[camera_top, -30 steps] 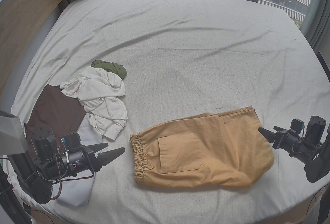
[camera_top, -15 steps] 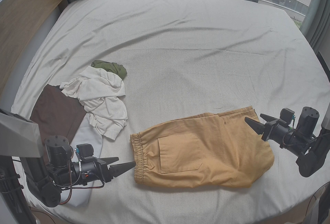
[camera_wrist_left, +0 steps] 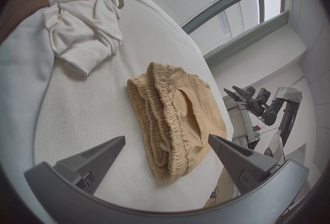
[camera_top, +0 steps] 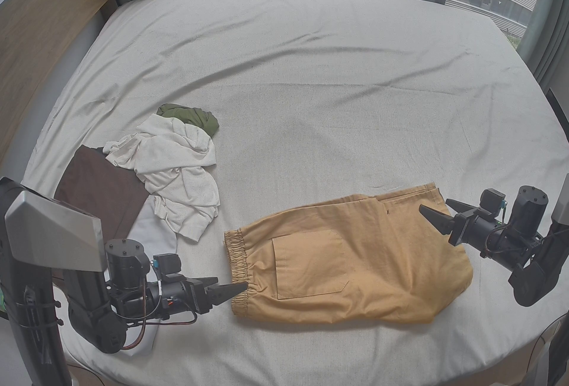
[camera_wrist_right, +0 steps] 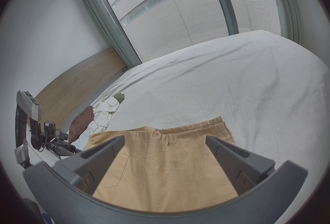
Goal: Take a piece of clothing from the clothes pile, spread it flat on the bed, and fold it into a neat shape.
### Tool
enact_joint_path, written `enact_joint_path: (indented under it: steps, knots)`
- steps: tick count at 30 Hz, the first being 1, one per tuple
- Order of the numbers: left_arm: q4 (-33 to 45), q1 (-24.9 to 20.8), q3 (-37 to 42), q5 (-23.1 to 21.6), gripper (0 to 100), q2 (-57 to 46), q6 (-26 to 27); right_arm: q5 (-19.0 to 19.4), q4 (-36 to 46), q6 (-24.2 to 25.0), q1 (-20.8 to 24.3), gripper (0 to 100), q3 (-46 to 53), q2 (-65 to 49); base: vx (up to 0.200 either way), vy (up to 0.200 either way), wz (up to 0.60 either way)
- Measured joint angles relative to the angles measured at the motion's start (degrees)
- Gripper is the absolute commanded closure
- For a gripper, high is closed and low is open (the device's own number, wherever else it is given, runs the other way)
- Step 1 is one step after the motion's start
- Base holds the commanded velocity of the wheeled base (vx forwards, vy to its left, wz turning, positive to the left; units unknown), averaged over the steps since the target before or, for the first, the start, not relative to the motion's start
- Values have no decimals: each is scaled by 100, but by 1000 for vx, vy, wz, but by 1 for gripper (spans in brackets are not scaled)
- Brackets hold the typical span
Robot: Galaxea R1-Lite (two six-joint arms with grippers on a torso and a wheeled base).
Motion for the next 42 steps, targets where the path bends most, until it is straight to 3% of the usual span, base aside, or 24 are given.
enact_joint_path:
  steps: [12,20,32,33,42]
  knots:
    - [-15,-344,-393,272,0,439,-274,-9,0,-2,116,0,20,50,0,0,0]
    - [0,-586,-758,279,0,541,-1101,-33,-9,-9,271,0,63,234,0,0,0]
    - [13,-738,-1018,395,0,563,-1564,-44,-11,-37,373,0,100,343,0,0,0]
    - [13,-738,-1045,438,100,563,-1597,-44,-9,-55,378,0,102,356,0,0,0]
    - [9,-716,-1167,624,100,579,-1782,-44,-11,-68,393,0,102,419,0,0,0]
